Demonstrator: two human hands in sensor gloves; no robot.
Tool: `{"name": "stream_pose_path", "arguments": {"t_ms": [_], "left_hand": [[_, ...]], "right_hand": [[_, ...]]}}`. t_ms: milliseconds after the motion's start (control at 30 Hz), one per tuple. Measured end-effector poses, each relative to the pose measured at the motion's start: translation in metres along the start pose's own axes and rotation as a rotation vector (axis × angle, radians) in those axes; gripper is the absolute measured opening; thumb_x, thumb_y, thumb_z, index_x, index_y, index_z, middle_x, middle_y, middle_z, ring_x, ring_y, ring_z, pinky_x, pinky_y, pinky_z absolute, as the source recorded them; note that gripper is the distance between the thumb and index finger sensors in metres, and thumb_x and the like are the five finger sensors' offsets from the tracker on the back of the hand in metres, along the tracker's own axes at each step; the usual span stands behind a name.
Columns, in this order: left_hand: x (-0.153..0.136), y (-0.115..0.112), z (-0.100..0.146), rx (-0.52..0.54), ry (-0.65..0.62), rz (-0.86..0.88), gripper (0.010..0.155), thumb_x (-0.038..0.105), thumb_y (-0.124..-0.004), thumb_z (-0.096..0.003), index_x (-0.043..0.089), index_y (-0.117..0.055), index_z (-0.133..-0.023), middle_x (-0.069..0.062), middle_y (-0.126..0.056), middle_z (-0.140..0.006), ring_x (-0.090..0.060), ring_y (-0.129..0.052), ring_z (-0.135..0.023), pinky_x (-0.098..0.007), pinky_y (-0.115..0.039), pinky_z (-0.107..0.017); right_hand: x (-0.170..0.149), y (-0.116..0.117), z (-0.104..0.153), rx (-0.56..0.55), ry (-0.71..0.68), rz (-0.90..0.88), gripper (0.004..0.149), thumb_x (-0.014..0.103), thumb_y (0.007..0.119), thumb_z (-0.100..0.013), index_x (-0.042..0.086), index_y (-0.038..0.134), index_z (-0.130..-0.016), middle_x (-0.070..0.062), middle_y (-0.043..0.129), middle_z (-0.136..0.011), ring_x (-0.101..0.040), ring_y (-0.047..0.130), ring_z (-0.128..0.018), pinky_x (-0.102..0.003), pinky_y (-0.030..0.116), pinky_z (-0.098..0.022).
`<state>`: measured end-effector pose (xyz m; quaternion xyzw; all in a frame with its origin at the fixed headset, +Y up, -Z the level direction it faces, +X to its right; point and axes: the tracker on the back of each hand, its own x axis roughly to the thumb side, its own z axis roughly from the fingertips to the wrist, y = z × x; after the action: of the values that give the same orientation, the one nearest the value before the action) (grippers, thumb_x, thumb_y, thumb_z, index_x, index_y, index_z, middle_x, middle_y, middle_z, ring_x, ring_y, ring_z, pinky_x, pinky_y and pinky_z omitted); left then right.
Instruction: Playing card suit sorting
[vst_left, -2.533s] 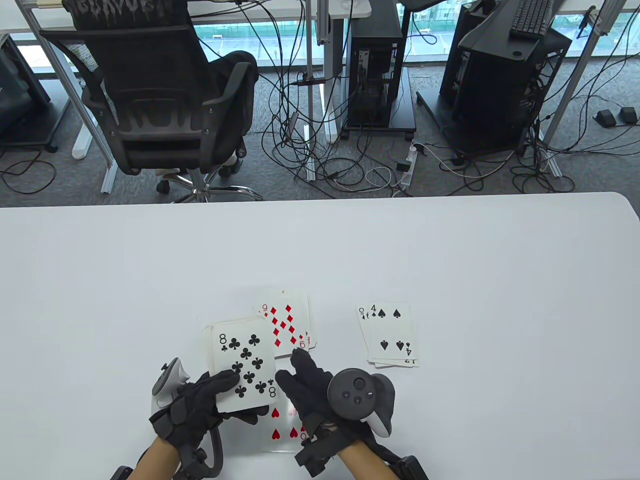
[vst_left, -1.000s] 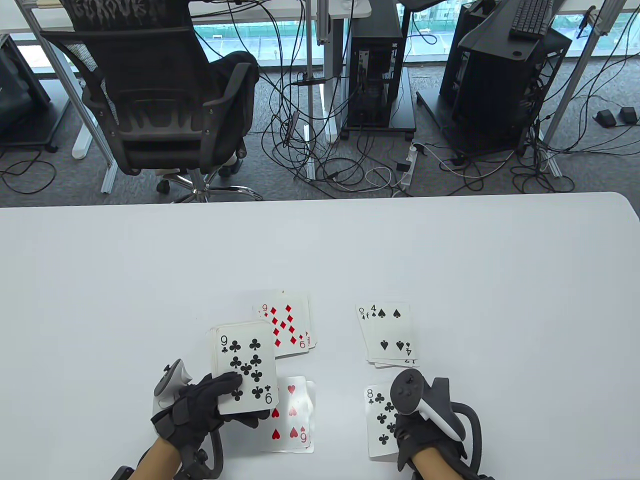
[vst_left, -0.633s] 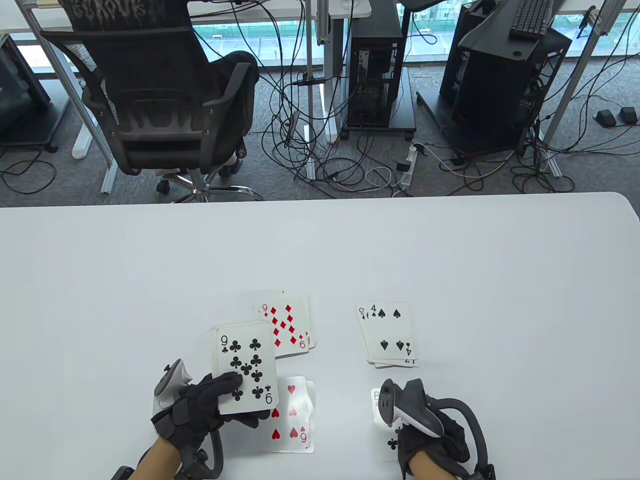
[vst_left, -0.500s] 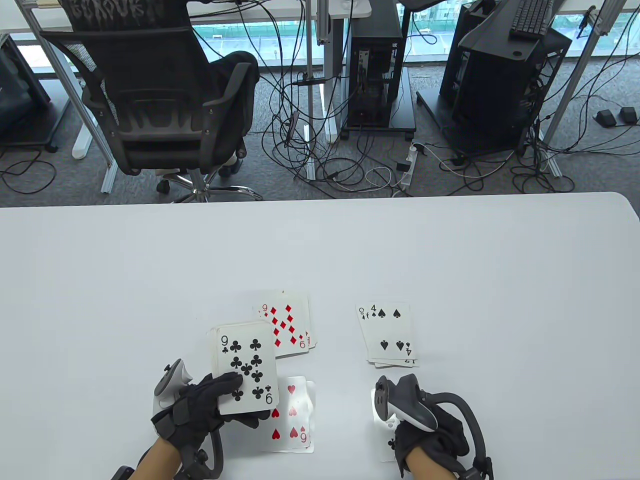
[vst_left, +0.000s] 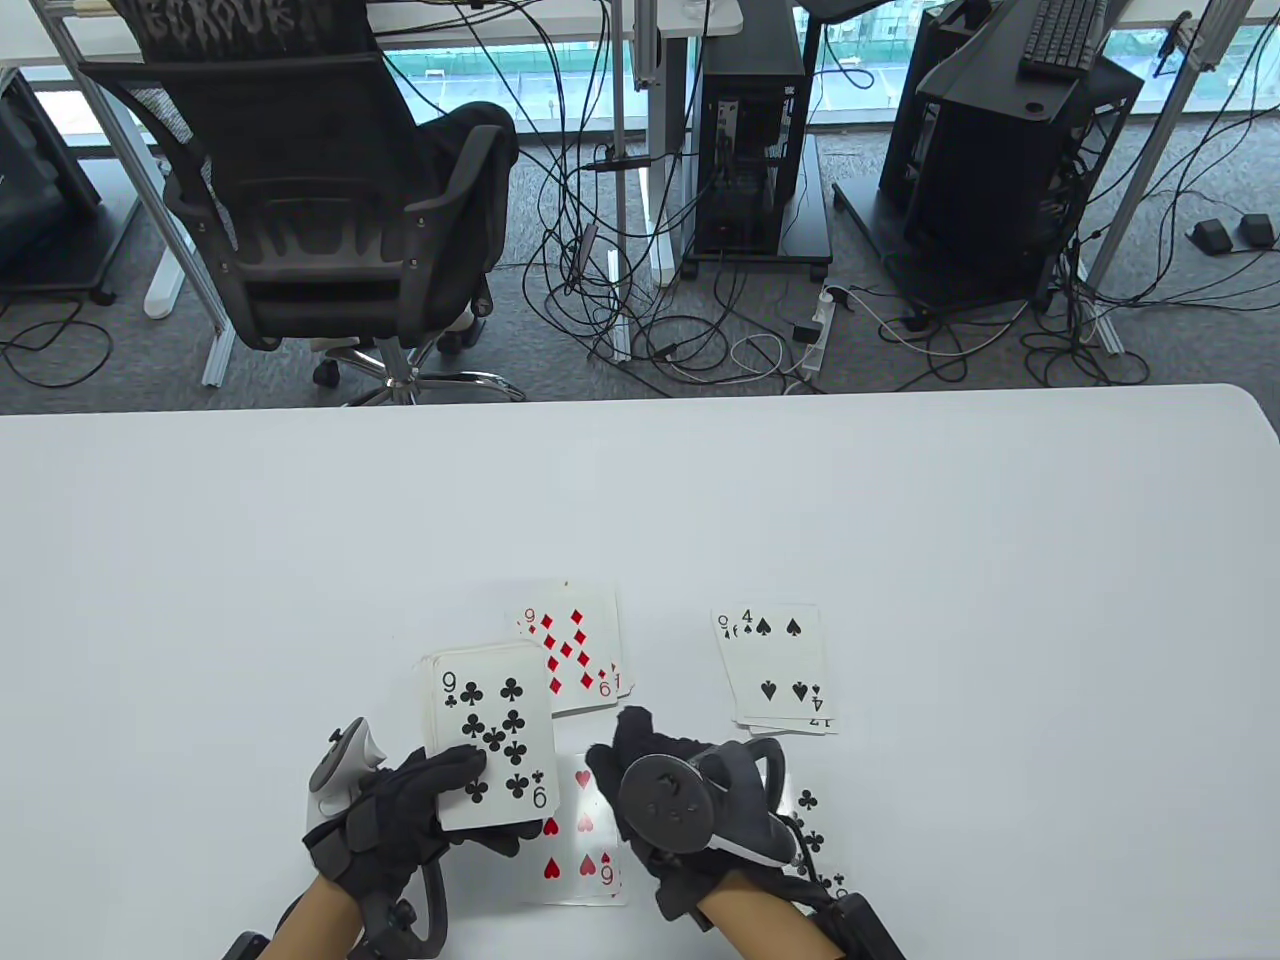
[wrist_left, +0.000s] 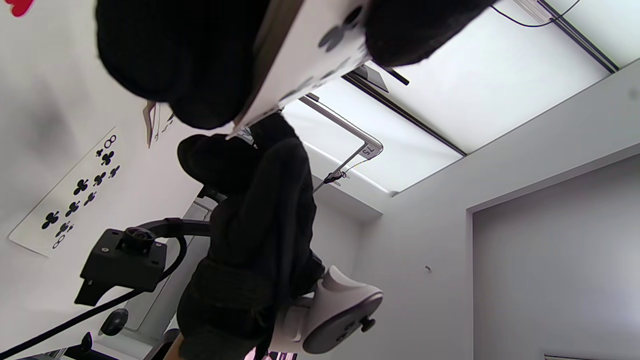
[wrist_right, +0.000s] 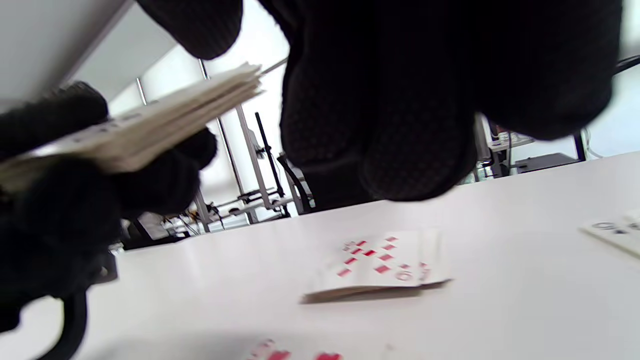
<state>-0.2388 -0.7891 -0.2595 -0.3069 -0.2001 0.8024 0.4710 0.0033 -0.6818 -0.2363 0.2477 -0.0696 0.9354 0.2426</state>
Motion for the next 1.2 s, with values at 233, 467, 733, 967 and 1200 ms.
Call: {"name": "stream_pose_path", "arguments": {"t_ms": [233, 467, 733, 967, 1200], "left_hand": [[-0.001, -0.001, 0.000, -0.009, 0.005, 0.000, 0.055, 0.029, -0.073, -0.0684, 0.014, -0.040, -0.110, -0.023, -0.060, -0.102, -0.042, -0.090, -0.076, -0.047, -0.081, -0.053], [-0.001, -0.002, -0.001, -0.021, 0.003, 0.009, 0.055, 0.029, -0.074, -0.0684, 0.014, -0.040, -0.110, -0.023, -0.061, -0.101, -0.041, -0.091, -0.075, -0.047, -0.081, -0.052], [-0.003, -0.003, -0.002, -0.032, -0.002, 0.022, 0.056, 0.028, -0.075, -0.0676, 0.014, -0.041, -0.110, -0.022, -0.062, -0.101, -0.041, -0.092, -0.074, -0.047, -0.082, -0.052], [-0.002, -0.003, -0.003, -0.040, -0.010, 0.018, 0.056, 0.028, -0.074, -0.0663, 0.014, -0.042, -0.109, -0.022, -0.063, -0.101, -0.040, -0.092, -0.074, -0.047, -0.082, -0.051], [-0.002, -0.003, -0.003, -0.036, -0.019, 0.024, 0.054, 0.027, -0.073, -0.0670, 0.014, -0.042, -0.109, -0.021, -0.064, -0.101, -0.040, -0.093, -0.074, -0.046, -0.082, -0.051]], "right_hand": [[0.003, 0.025, -0.005, 0.036, 0.081, -0.260, 0.080, 0.052, 0.069, -0.053, -0.019, 0.054, -0.086, -0.013, 0.088, -0.053, -0.038, 0.094, -0.045, -0.053, 0.083, -0.033], [-0.003, 0.041, -0.007, 0.044, 0.099, -0.462, 0.069, 0.044, 0.076, -0.049, -0.013, 0.058, -0.084, -0.006, 0.087, -0.049, -0.033, 0.095, -0.044, -0.049, 0.084, -0.033], [-0.015, 0.039, -0.006, -0.025, 0.131, -0.615, 0.042, 0.027, 0.070, -0.054, -0.009, 0.072, -0.075, -0.007, 0.094, -0.040, -0.029, 0.098, -0.038, -0.046, 0.087, -0.029], [-0.030, 0.029, 0.001, -0.071, 0.177, -0.626, 0.039, 0.023, 0.068, -0.054, -0.009, 0.076, -0.075, -0.007, 0.095, -0.039, -0.029, 0.099, -0.036, -0.047, 0.087, -0.029], [-0.055, 0.013, 0.018, -0.129, 0.272, -0.674, 0.039, 0.021, 0.067, -0.054, -0.011, 0.075, -0.075, -0.007, 0.094, -0.039, -0.029, 0.099, -0.036, -0.047, 0.087, -0.028]]}}
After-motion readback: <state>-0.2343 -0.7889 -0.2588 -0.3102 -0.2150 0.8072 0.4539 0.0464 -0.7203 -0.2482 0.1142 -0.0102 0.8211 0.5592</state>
